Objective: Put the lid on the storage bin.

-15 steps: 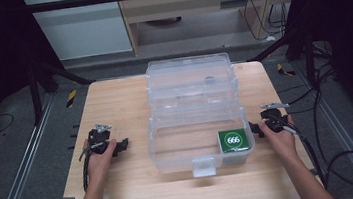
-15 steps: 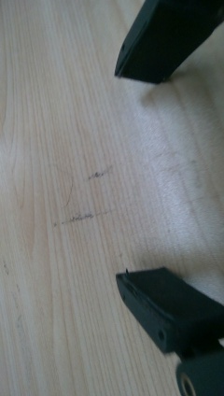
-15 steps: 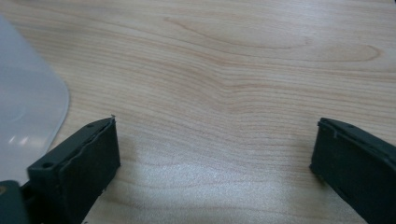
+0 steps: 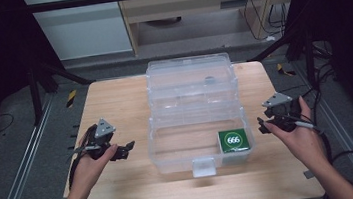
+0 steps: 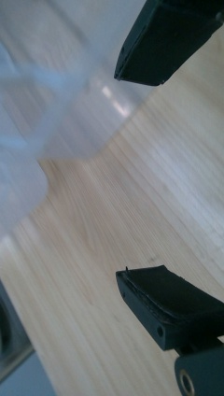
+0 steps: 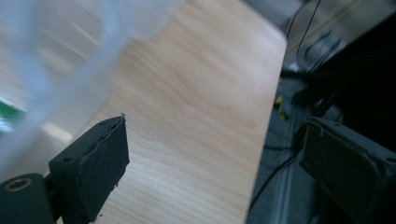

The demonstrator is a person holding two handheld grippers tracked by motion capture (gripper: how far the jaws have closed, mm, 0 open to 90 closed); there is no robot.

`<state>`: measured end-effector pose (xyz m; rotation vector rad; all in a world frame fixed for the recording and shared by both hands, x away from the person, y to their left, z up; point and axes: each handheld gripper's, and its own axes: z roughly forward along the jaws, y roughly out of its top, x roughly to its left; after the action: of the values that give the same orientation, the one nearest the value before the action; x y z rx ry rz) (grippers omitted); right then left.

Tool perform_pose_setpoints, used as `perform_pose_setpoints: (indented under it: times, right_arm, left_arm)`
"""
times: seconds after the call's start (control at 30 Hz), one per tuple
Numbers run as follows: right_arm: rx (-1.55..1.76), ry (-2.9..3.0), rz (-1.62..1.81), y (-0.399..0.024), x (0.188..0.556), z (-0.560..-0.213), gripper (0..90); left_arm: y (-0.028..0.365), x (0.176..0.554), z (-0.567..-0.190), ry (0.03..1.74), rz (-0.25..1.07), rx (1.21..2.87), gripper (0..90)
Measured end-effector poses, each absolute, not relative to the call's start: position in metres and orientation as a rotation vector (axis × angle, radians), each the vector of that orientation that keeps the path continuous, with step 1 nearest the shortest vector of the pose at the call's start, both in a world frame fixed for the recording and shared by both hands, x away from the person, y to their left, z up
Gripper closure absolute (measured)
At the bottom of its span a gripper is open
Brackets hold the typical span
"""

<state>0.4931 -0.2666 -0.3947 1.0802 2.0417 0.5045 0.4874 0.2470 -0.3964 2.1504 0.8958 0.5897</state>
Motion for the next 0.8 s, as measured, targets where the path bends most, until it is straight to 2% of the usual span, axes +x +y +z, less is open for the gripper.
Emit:
perform_pose_setpoints:
  times: [0.03, 0.13, 0.2, 0.27, 0.3, 0.4, 0.43, 0.47, 0.5, 0.6, 0.63, 0.8]
  right_arm:
    - [1.015, 2.06, 0.505, -0.258, 0.487, -0.373, 8.0]
    - [0.97, 2.099, 0.526, -0.251, 0.488, -0.353, 8.3]
    - [0.898, 2.165, 0.53, -0.242, 0.499, -0.33, 14.2]
    - [0.88, 2.187, 0.532, -0.239, 0.503, -0.323, 15.4]
    - [0.836, 2.238, 0.539, -0.234, 0.513, -0.311, 20.9]
    - [0.811, 2.298, 0.58, -0.229, 0.523, -0.3, 24.3]
    - [0.777, 2.328, 0.614, -0.222, 0.531, -0.29, 28.5]
    - [0.777, 2.328, 0.614, -0.222, 0.531, -0.29, 28.5]
    - [0.708, 2.35, 0.612, -0.214, 0.537, -0.283, 34.6]
    - [0.654, 2.384, 0.61, -0.204, 0.542, -0.278, 38.9]
    - [0.582, 2.423, 0.592, -0.194, 0.547, -0.276, 43.7]
    - [0.486, 2.476, 0.575, -0.175, 0.559, -0.278, 52.6]
  left_arm:
    - [0.237, 0.48, -0.383, 0.847, 0.566, 2.161, 4.1]
    - [0.227, 0.475, -0.373, 0.791, 0.542, 2.172, 3.9]
    - [0.216, 0.473, -0.366, 0.742, 0.526, 2.191, 3.5]
    - [0.207, 0.473, -0.362, 0.707, 0.508, 2.22, 4.6]
    - [0.202, 0.473, -0.361, 0.689, 0.501, 2.235, 5.8]
    - [0.187, 0.473, -0.359, 0.641, 0.502, 2.265, 6.0]
    - [0.179, 0.472, -0.357, 0.593, 0.495, 2.306, 5.7]
    - [0.179, 0.472, -0.357, 0.593, 0.495, 2.306, 5.6]
    - [0.175, 0.471, -0.357, 0.577, 0.493, 2.326, 5.4]
    - [0.166, 0.468, -0.357, 0.539, 0.488, 2.367, 5.7]
    - [0.159, 0.466, -0.356, 0.516, 0.461, 2.39, 5.9]
    - [0.148, 0.458, -0.353, 0.436, 0.443, 2.445, 12.1]
